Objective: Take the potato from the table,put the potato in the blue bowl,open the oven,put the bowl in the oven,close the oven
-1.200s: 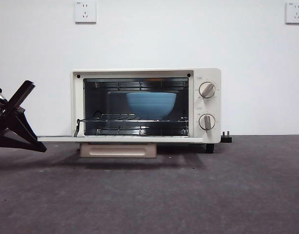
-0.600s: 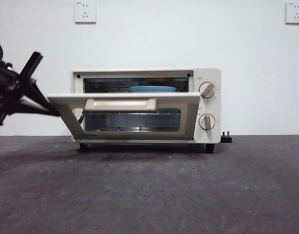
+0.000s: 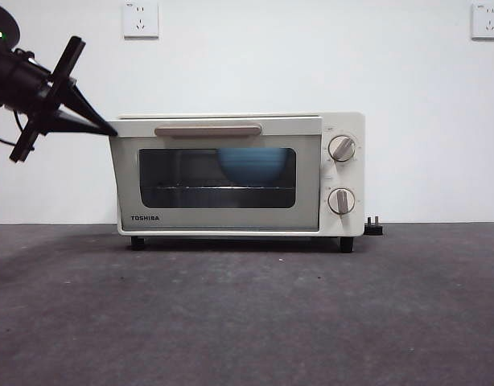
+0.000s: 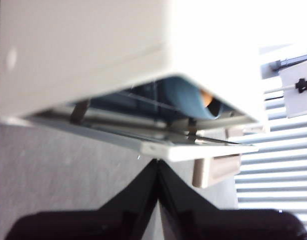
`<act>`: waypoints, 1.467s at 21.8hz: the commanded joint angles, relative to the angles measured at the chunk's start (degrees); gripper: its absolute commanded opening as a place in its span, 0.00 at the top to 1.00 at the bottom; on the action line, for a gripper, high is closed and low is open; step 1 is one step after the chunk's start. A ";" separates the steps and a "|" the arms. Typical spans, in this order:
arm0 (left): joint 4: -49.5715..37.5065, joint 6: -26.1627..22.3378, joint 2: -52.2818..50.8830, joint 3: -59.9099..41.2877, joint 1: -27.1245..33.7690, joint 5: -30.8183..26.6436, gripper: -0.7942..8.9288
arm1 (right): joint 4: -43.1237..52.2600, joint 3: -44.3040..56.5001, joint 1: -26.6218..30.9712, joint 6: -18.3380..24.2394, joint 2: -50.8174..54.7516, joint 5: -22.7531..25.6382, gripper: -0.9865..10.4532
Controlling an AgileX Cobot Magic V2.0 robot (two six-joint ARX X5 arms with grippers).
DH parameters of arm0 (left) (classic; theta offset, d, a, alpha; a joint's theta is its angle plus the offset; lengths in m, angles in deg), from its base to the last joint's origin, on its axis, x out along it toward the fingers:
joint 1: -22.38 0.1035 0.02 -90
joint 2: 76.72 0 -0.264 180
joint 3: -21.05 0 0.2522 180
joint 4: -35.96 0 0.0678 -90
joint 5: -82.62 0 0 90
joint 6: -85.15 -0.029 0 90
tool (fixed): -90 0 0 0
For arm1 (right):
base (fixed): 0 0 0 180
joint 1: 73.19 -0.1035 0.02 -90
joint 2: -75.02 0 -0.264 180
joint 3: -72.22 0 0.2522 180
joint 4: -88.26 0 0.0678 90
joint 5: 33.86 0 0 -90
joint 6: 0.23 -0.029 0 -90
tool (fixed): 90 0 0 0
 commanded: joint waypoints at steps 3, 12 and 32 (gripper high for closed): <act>-3.87 5.14 0.22 2.23 -0.24 -0.09 0.93 | -0.94 0.50 0.00 -0.48 0.15 0.22 0.92; -1.31 5.57 0.22 3.80 -0.24 4.76 0.93 | -0.94 0.50 0.00 -0.46 0.15 2.80 0.92; 19.34 -17.33 -23.12 3.80 -5.25 -13.40 0.92 | -0.94 0.50 0.00 -0.39 0.02 3.23 0.91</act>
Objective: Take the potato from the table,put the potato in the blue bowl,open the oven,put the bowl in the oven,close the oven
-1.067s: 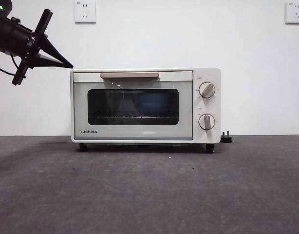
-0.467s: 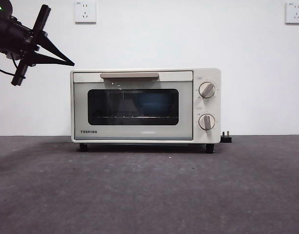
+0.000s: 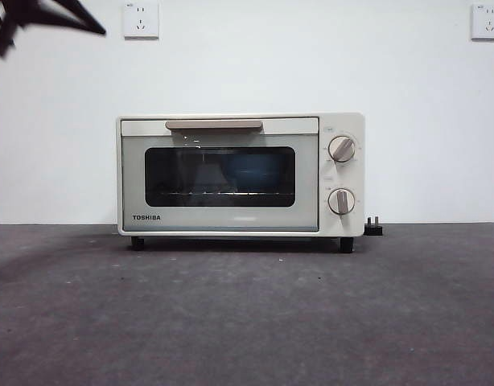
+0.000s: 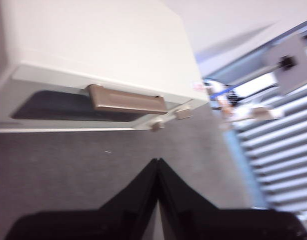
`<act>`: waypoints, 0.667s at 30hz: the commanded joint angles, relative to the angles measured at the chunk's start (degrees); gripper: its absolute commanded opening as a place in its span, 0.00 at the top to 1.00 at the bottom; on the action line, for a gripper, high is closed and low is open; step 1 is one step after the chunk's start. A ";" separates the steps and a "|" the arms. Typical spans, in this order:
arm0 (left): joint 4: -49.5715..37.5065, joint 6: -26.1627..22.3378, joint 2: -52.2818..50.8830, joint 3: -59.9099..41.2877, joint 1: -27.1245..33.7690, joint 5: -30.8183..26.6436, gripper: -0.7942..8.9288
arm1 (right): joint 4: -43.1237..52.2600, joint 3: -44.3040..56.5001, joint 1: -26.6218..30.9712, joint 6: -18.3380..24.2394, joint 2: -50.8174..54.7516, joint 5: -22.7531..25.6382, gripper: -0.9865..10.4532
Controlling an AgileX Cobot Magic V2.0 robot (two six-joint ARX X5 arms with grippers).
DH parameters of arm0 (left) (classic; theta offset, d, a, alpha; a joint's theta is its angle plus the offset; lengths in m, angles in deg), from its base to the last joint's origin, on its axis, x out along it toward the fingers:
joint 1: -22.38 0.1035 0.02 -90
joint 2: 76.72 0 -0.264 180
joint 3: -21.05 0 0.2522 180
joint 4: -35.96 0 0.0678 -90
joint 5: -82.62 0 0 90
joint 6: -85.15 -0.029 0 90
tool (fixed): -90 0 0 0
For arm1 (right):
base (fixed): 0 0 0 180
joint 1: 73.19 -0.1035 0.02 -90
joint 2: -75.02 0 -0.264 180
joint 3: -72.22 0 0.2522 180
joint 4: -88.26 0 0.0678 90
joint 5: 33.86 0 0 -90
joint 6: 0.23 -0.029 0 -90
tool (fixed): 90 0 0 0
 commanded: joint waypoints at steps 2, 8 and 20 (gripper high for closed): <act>3.58 -12.33 -7.72 0.00 -5.60 -15.91 0.92 | -0.96 0.50 0.00 -0.42 0.00 0.22 0.91; 6.62 -19.82 -17.00 0.00 -18.21 -28.96 0.92 | -0.96 0.50 0.00 -0.39 -0.02 0.26 0.91; 8.72 -20.50 -23.61 0.00 -28.48 -28.48 0.92 | -0.96 0.50 0.00 -0.39 -0.02 0.24 0.91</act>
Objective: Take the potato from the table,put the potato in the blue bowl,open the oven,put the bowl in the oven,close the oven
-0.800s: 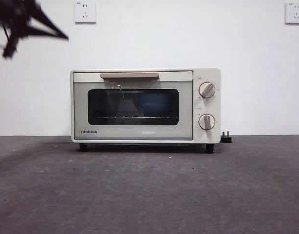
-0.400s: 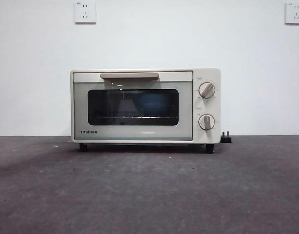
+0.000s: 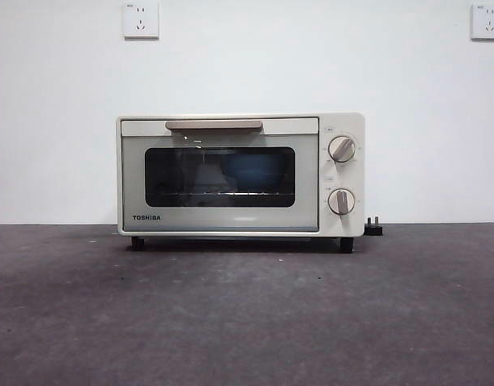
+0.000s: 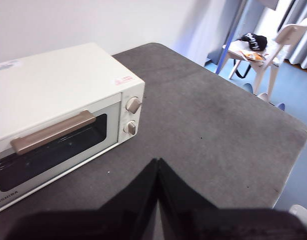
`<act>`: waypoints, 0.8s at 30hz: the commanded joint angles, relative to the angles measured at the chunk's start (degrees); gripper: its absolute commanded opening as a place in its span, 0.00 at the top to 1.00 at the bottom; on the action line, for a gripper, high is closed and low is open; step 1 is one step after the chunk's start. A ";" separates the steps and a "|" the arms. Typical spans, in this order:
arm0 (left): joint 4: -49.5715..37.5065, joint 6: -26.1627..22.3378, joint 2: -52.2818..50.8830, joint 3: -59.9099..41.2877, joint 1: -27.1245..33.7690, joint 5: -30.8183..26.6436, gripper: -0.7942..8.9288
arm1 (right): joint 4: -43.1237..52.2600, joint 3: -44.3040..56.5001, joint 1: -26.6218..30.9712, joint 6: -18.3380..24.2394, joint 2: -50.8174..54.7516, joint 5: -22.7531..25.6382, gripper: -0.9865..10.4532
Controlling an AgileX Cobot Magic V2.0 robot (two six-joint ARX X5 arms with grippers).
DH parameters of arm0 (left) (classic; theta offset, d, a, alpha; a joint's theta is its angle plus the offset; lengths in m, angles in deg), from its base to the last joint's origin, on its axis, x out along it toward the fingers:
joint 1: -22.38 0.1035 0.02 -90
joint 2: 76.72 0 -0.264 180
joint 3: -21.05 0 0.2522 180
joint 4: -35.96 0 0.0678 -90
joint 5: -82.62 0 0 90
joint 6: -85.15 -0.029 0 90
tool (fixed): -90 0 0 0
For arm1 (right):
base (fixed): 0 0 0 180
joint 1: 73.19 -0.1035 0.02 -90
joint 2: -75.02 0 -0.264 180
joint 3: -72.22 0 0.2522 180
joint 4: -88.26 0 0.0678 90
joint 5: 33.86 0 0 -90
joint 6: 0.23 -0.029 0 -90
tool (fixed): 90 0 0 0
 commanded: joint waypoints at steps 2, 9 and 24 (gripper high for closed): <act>0.00 -0.90 0.63 -0.02 -0.02 -0.24 0.92 | -0.96 0.50 0.00 -0.39 -0.02 0.24 0.91; 0.50 -12.72 3.52 -0.11 1.64 -11.89 0.92 | -0.96 0.50 0.00 -0.37 -0.02 0.24 0.91; -48.06 -12.72 -7.98 -41.55 19.23 -11.45 0.92 | -0.96 0.50 0.00 -0.37 -0.02 0.24 0.91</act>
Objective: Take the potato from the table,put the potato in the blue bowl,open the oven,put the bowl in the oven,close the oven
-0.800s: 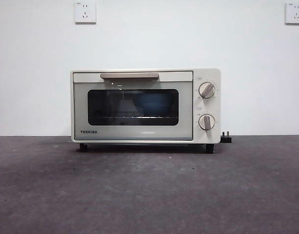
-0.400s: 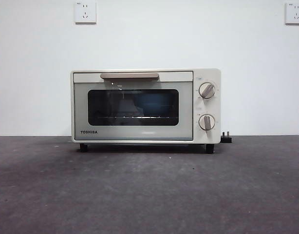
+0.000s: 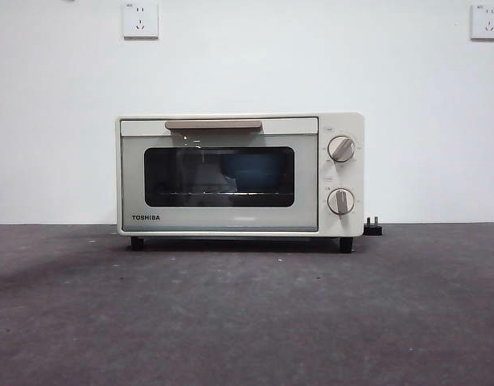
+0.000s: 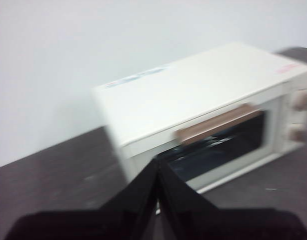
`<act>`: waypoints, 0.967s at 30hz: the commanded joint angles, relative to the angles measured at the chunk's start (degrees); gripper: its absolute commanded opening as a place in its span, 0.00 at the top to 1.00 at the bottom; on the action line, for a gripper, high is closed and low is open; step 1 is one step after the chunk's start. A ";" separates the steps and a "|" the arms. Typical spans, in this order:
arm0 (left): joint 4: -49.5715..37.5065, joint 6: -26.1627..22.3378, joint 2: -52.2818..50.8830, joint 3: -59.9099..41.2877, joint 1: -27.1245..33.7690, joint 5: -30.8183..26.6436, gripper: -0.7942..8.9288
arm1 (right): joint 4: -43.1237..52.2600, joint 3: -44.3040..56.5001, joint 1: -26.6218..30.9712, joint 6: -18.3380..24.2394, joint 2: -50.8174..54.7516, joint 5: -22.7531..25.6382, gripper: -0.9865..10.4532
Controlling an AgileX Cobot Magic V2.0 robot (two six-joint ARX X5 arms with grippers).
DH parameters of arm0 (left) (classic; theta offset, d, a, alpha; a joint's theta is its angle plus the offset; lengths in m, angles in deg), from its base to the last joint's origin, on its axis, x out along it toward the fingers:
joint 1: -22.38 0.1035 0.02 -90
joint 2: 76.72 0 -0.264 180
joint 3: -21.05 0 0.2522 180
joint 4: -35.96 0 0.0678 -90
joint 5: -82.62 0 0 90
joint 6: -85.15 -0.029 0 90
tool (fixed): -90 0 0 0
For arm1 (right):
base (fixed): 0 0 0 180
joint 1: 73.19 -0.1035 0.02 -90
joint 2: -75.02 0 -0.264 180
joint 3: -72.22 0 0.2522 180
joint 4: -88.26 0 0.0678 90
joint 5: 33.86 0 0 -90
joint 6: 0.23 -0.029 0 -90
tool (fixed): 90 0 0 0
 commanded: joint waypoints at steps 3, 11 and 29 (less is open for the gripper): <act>-15.15 0.85 -10.32 -19.26 5.03 -3.48 0.92 | -0.96 0.50 0.00 -0.37 0.04 0.20 0.91; -15.82 4.00 -23.23 -35.45 14.29 -8.85 0.92 | -0.96 0.50 0.00 -0.37 -0.20 0.24 0.91; 6.16 7.69 -51.58 -48.41 13.88 -5.09 0.92 | -0.96 0.50 0.00 -0.37 -0.28 0.22 0.91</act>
